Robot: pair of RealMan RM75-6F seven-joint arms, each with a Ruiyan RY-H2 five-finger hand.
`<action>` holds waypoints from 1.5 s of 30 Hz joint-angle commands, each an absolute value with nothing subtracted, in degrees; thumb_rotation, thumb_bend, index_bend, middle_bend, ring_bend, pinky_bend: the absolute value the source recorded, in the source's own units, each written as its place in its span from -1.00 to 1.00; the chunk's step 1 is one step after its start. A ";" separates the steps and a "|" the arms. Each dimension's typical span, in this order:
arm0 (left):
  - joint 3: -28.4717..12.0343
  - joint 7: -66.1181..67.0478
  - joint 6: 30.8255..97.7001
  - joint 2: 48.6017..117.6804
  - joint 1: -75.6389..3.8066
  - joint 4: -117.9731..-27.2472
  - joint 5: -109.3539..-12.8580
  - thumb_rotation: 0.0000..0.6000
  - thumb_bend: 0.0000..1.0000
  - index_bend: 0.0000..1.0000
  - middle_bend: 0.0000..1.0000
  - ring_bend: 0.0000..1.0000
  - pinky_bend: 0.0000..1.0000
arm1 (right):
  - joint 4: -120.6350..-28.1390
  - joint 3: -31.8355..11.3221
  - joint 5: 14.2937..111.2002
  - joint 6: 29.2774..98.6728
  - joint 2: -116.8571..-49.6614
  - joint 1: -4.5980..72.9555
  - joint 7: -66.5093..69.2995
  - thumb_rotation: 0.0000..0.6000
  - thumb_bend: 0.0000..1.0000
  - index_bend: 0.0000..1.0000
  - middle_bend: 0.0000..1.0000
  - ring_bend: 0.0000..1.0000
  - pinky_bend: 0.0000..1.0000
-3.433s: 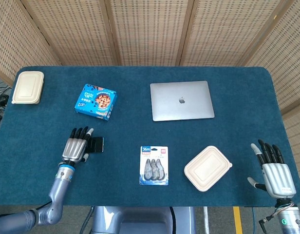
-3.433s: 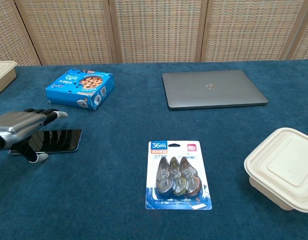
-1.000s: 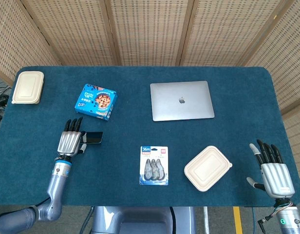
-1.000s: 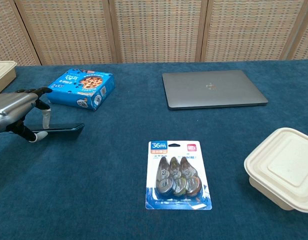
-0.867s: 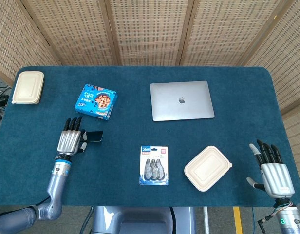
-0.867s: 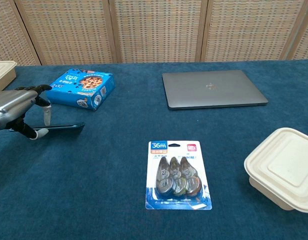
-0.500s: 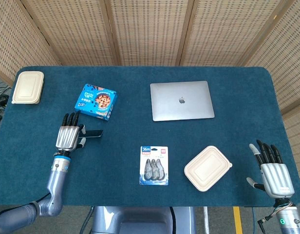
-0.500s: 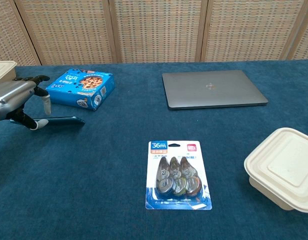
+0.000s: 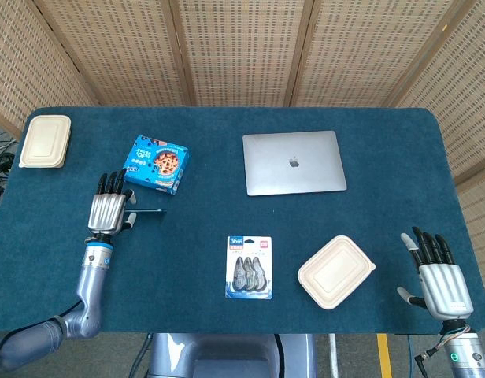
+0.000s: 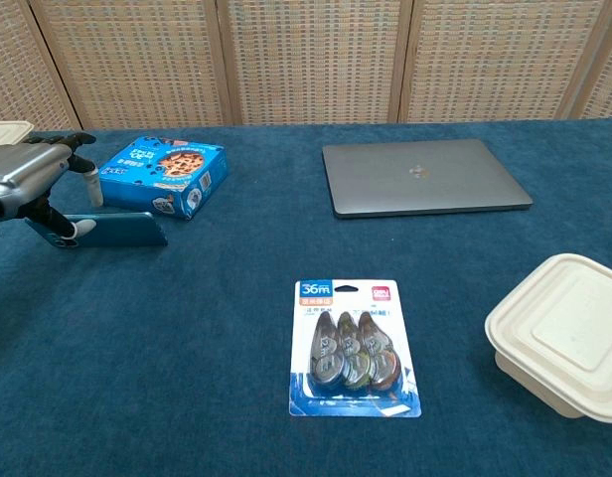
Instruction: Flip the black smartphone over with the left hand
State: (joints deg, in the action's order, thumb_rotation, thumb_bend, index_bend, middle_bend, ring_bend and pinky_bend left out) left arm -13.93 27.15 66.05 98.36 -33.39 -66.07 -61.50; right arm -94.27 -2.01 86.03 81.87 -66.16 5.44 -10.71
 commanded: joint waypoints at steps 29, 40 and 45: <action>-15.41 20.51 69.07 103.52 -35.76 -53.50 -66.33 1.00 -0.65 -0.50 -1.00 -1.00 -1.00 | -94.28 -1.80 85.71 81.27 -66.30 5.65 -10.71 1.00 -0.89 -1.00 -1.00 -1.00 -1.00; -8.04 24.74 76.35 87.08 -25.77 -80.67 -70.18 1.00 -0.71 -0.81 -1.00 -1.00 -1.00 | -94.64 -1.85 85.98 81.93 -65.84 5.42 -10.59 1.00 -0.89 -1.00 -1.00 -1.00 -1.00; -2.93 28.01 77.12 78.22 -21.40 -92.40 -70.66 1.00 -0.73 -0.89 -1.00 -1.00 -1.00 | -94.95 -1.63 86.42 82.14 -65.90 5.35 -11.37 1.00 -0.89 -1.00 -1.00 -1.00 -1.00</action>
